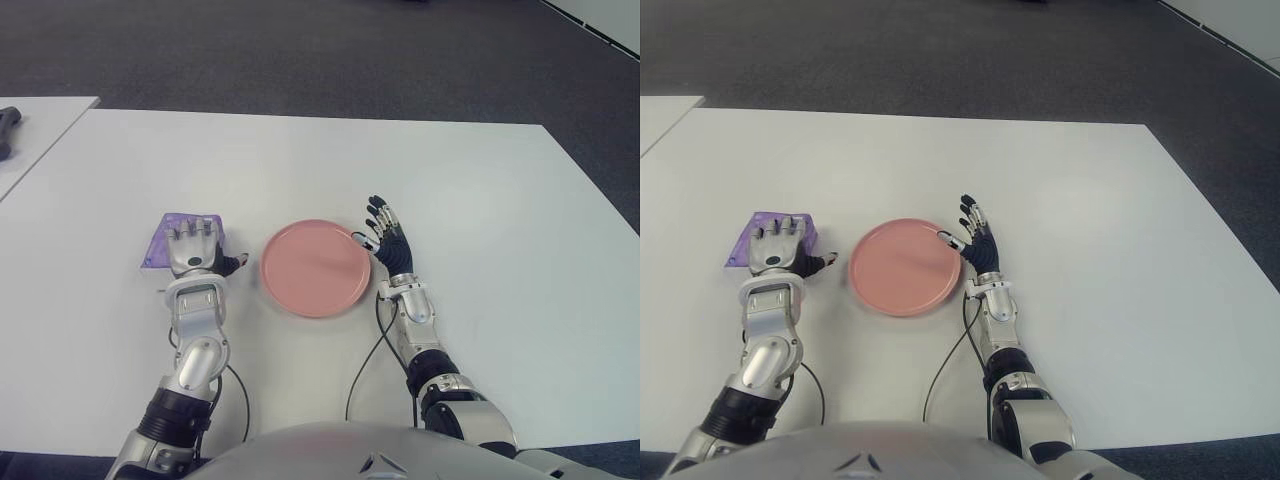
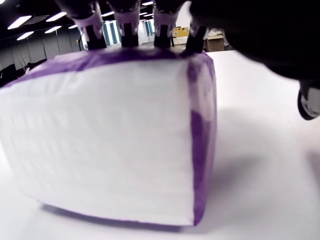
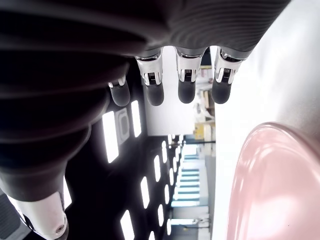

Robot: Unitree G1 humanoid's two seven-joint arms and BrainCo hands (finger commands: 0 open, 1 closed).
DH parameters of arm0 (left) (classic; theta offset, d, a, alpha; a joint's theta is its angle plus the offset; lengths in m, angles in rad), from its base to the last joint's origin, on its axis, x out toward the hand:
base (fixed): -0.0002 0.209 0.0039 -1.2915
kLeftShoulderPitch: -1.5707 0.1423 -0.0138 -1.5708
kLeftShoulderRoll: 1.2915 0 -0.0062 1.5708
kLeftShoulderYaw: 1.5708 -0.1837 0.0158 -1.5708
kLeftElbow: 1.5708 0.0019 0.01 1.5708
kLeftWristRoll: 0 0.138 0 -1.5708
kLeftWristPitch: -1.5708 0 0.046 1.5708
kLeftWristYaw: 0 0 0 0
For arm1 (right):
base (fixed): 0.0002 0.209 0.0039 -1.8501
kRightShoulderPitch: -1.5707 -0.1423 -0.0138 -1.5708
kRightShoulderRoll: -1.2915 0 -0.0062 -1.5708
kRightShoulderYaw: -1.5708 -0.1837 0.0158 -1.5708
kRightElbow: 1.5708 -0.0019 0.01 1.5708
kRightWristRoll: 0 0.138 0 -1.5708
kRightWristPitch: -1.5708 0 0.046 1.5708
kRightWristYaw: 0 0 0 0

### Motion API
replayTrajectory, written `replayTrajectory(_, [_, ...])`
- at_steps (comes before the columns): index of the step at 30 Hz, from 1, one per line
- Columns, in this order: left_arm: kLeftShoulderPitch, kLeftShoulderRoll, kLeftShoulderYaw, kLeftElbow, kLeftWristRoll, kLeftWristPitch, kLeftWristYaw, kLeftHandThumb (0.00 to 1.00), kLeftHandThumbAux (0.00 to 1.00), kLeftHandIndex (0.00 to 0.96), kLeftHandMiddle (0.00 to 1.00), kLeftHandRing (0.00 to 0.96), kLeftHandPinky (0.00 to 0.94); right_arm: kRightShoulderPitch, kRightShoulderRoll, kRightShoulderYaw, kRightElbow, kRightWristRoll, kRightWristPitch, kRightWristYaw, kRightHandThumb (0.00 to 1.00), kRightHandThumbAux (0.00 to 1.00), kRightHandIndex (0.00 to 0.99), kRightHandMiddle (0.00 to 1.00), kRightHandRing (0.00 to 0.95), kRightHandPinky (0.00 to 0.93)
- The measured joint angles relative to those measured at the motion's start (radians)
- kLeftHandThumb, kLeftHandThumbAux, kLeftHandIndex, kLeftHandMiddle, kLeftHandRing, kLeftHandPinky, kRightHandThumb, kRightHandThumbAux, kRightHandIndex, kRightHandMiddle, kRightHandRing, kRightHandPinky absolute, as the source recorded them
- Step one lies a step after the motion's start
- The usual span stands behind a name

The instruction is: Put the tissue paper into the plate.

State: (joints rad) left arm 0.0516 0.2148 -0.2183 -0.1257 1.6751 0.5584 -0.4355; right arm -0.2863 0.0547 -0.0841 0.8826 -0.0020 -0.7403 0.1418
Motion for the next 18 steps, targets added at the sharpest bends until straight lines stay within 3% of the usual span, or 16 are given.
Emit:
replayTrajectory(10, [0.015, 0.048, 0.002, -0.048, 0.036, 0.003, -0.015, 0.000, 0.274, 0.000, 0.000, 0.000, 0.000, -0.006, -0.002, -0.008, 0.010, 0.000, 0.000, 0.005, 0.081, 0.706, 0.042, 0.017, 0.002, 0.044])
replayTrajectory(18, [0.072, 0.048, 0.001, -0.192, 0.055, -0.010, -0.022, 0.000, 0.279, 0.000, 0.000, 0.000, 0.000, -0.012, -0.004, -0.011, 0.016, 0.001, 0.000, 0.011, 0.081, 0.706, 0.042, 0.017, 0.002, 0.044])
